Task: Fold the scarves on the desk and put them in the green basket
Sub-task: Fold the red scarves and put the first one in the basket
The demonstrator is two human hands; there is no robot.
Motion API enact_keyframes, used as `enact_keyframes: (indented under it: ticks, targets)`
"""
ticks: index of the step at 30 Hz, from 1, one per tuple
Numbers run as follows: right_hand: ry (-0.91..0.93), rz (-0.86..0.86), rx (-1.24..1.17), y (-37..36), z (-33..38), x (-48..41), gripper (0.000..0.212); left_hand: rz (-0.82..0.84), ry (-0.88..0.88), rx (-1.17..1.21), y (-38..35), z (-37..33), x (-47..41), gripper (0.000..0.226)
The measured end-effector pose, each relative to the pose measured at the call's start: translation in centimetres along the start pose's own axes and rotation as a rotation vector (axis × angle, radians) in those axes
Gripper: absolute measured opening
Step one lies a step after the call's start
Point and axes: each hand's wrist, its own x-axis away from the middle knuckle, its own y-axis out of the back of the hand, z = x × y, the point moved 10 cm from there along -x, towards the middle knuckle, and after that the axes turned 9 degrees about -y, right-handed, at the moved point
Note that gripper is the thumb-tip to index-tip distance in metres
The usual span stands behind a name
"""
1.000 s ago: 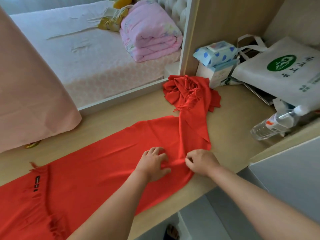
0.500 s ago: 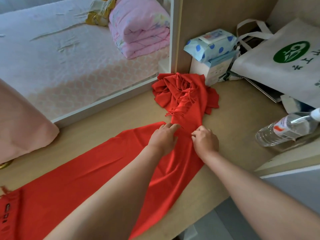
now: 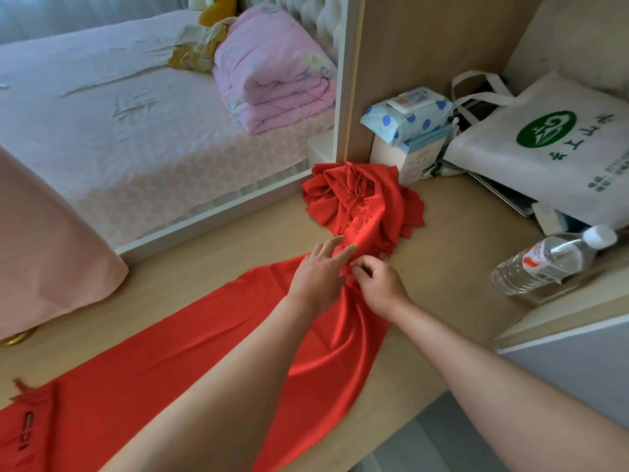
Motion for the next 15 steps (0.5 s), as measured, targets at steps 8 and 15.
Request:
enact_keyframes:
  ticks: [8, 15]
  targets:
    - [0.149, 0.032, 0.106, -6.3, 7.5, 6.9, 0.006, -0.101, 0.007, 0.000, 7.0, 4.6, 9.2, 0.008]
    - [0.291, 0.153, 0.232, -14.5, 13.4, 14.9, 0.003, -0.155, 0.047, -0.165, 13.2, 8.6, 22.3, 0.028]
